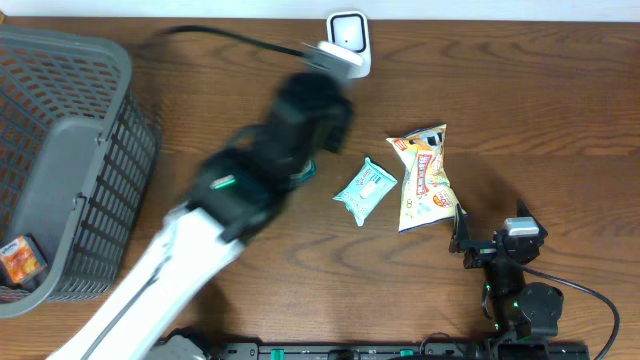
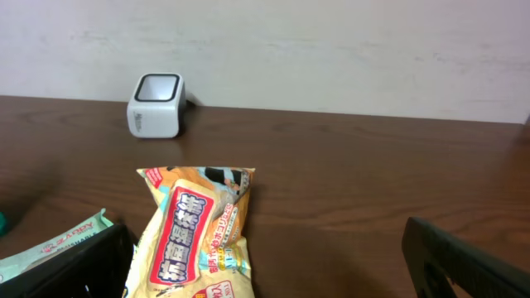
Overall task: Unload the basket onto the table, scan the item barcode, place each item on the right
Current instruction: 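Set the snack bag down right of the wipes and release, then reach the left gripper into the basket and grasp the orange Kleenex pack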
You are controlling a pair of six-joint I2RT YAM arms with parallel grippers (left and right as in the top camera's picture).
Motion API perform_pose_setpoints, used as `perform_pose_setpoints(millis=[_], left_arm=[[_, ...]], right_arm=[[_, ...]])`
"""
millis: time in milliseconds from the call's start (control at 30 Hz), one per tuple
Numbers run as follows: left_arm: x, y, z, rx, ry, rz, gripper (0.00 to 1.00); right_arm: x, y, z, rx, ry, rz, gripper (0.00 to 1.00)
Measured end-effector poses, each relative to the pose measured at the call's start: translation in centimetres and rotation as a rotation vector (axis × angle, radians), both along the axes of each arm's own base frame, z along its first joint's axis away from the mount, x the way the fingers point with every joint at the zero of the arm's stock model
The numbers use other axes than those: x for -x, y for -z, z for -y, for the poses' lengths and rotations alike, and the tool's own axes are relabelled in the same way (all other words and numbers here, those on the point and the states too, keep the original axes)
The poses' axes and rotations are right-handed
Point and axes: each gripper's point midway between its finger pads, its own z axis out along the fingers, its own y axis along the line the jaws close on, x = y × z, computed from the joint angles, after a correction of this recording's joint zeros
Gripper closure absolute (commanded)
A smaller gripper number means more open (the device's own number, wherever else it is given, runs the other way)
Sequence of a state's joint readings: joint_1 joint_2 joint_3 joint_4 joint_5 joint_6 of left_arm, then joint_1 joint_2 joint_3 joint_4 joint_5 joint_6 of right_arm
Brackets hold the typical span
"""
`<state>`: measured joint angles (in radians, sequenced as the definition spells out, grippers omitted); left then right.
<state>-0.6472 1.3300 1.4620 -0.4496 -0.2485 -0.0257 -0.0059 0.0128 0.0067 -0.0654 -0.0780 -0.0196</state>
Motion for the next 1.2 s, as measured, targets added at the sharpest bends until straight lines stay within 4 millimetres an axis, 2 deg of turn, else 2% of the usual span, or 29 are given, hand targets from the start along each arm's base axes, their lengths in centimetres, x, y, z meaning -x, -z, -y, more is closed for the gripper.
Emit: perform_pose_setpoints(millis=[33, 100, 133, 200, 233, 300, 367, 467, 600, 800, 933, 1200], left_arm=[[0.1, -2.3, -2.7, 0.025, -0.067, 0.052, 0.93], [0.5, -5.5, -8.3, 0.062, -0.209, 0.13, 0.93], [0.8, -6.7, -11.3, 0.084, -0.292, 0.164, 0.93], [1.3, -8.0, -16.0, 0.119, -0.426, 0.196, 0.93], [1.8, -8.3, -19.6, 0.146, -0.539, 0.205, 0.92], [2.6, -8.2, -24.3, 0.179, -0.695, 0.208, 0.92], [3.8, -7.2, -28.6, 0.231, -0.855, 0.185, 0.92], [5.6, -5.3, -33.3, 0.318, -1.051, 0.145, 0.92], [6.7, -3.6, -36.8, 0.412, -1.215, 0.122, 0.92], [6.7, 0.2, -40.7, 0.495, -1.395, 0.047, 0.92], [6.4, 3.8, -43.1, 0.494, -1.495, -0.054, 0.92], [7.0, 10.4, -47.0, 0.498, -1.668, -0.232, 0.92]], right_arm=[[0.0, 0.0, 0.0, 0.0, 0.0, 0.0, 0.01], [0.0, 0.0, 0.0, 0.0, 0.0, 0.0, 0.01], [0.0, 0.0, 0.0, 0.0, 0.0, 0.0, 0.01], [0.0, 0.0, 0.0, 0.0, 0.0, 0.0, 0.01], [0.0, 0.0, 0.0, 0.0, 0.0, 0.0, 0.01], [0.0, 0.0, 0.0, 0.0, 0.0, 0.0, 0.01], [0.0, 0.0, 0.0, 0.0, 0.0, 0.0, 0.01], [0.0, 0.0, 0.0, 0.0, 0.0, 0.0, 0.01], [0.0, 0.0, 0.0, 0.0, 0.0, 0.0, 0.01], [0.0, 0.0, 0.0, 0.0, 0.0, 0.0, 0.01], [0.0, 0.0, 0.0, 0.0, 0.0, 0.0, 0.01], [0.0, 0.0, 0.0, 0.0, 0.0, 0.0, 0.01]])
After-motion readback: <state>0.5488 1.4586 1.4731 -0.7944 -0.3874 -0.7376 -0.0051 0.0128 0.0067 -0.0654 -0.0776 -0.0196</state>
